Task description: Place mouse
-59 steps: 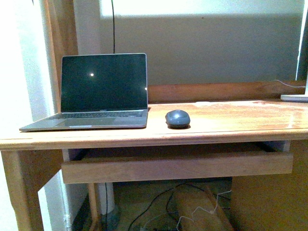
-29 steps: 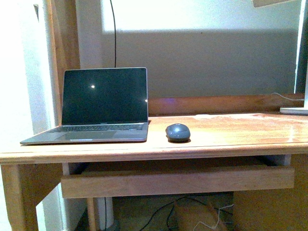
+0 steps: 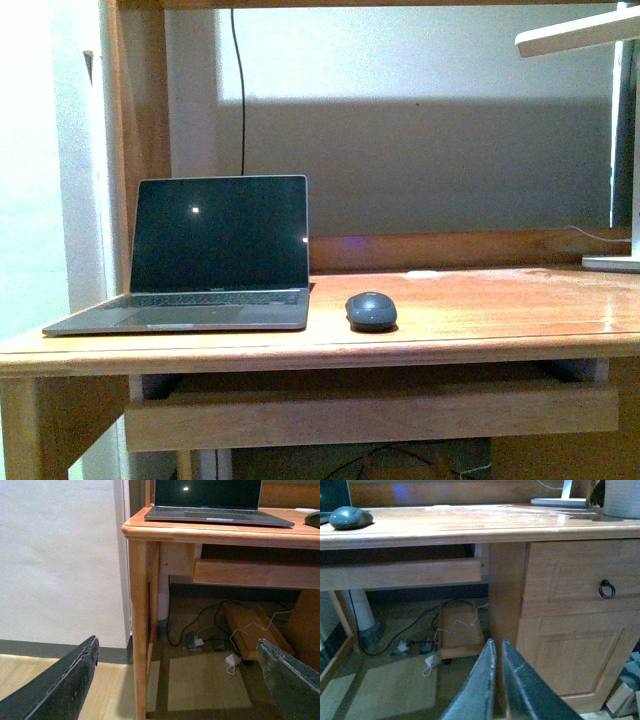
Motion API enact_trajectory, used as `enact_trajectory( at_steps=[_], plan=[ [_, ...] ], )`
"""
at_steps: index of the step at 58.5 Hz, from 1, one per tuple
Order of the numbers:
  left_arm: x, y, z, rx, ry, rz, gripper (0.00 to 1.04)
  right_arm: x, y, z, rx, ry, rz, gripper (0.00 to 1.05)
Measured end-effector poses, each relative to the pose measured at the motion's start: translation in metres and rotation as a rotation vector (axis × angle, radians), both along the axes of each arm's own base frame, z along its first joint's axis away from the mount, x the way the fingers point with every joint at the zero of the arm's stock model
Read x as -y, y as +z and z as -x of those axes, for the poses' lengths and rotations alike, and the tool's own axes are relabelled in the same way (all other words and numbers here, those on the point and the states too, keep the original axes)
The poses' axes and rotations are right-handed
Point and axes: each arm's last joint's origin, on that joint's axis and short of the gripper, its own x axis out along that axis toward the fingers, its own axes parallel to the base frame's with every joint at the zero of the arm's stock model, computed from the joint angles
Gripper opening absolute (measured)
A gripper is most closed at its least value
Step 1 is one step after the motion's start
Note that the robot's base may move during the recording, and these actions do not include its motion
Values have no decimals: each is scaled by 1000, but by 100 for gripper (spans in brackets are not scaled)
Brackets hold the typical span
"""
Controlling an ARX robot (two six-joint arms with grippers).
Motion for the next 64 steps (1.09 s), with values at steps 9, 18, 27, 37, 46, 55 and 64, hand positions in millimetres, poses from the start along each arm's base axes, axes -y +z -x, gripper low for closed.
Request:
enact_trajectory(
  at_steps=[9, 18, 27, 37, 46, 55, 64],
  plan=[
    [0, 0, 0, 0, 0, 0, 97, 0, 0, 0, 0, 0, 0, 42],
    [0, 0, 0, 0, 0, 0, 97, 0, 0, 0, 0, 0, 0, 68],
    [0, 0, 0, 0, 0, 0, 97, 0, 0, 0, 0, 0, 0, 95],
    [0, 0, 0, 0, 0, 0, 97, 0, 0, 0, 0, 0, 0, 97],
    [0, 0, 0, 0, 0, 0, 97, 0, 0, 0, 0, 0, 0, 97],
    [0, 0, 0, 0, 0, 0, 97, 0, 0, 0, 0, 0, 0, 97],
    [0, 0, 0, 0, 0, 0, 97, 0, 0, 0, 0, 0, 0, 97]
  ],
)
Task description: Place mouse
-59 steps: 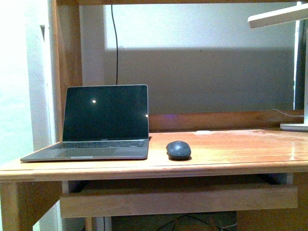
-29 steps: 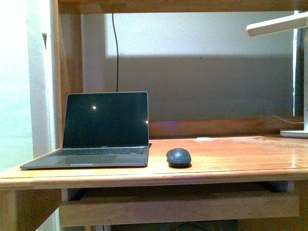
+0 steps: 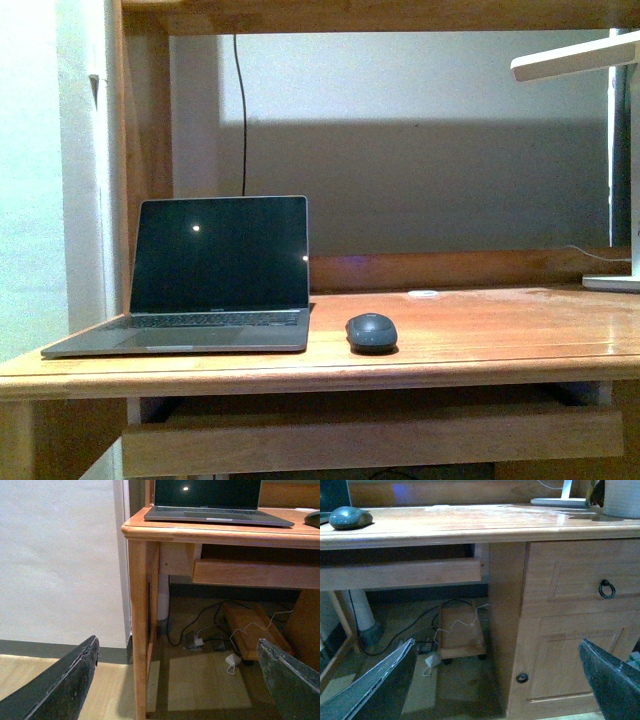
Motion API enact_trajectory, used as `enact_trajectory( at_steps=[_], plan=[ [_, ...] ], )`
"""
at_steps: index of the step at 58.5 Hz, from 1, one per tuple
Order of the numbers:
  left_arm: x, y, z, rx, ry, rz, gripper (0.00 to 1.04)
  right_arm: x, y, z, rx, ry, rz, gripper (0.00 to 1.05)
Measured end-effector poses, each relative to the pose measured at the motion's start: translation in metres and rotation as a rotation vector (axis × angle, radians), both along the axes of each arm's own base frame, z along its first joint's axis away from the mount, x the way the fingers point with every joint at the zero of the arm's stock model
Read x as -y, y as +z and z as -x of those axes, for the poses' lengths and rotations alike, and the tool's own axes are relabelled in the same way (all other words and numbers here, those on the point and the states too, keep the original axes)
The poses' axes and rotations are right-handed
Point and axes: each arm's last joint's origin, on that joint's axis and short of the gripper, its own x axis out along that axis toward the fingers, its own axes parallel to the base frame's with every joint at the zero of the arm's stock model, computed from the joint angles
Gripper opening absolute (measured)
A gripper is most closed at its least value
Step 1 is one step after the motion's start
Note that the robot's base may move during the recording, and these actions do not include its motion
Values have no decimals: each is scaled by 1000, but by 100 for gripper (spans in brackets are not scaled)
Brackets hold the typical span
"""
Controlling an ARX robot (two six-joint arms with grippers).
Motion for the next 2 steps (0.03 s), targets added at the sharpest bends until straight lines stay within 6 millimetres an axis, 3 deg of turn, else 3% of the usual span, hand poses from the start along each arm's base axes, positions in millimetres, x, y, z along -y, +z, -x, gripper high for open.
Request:
enact_trajectory(
  at_steps=[2],
  plan=[
    [0, 0, 0, 0, 0, 0, 97, 0, 0, 0, 0, 0, 0, 97]
  ],
)
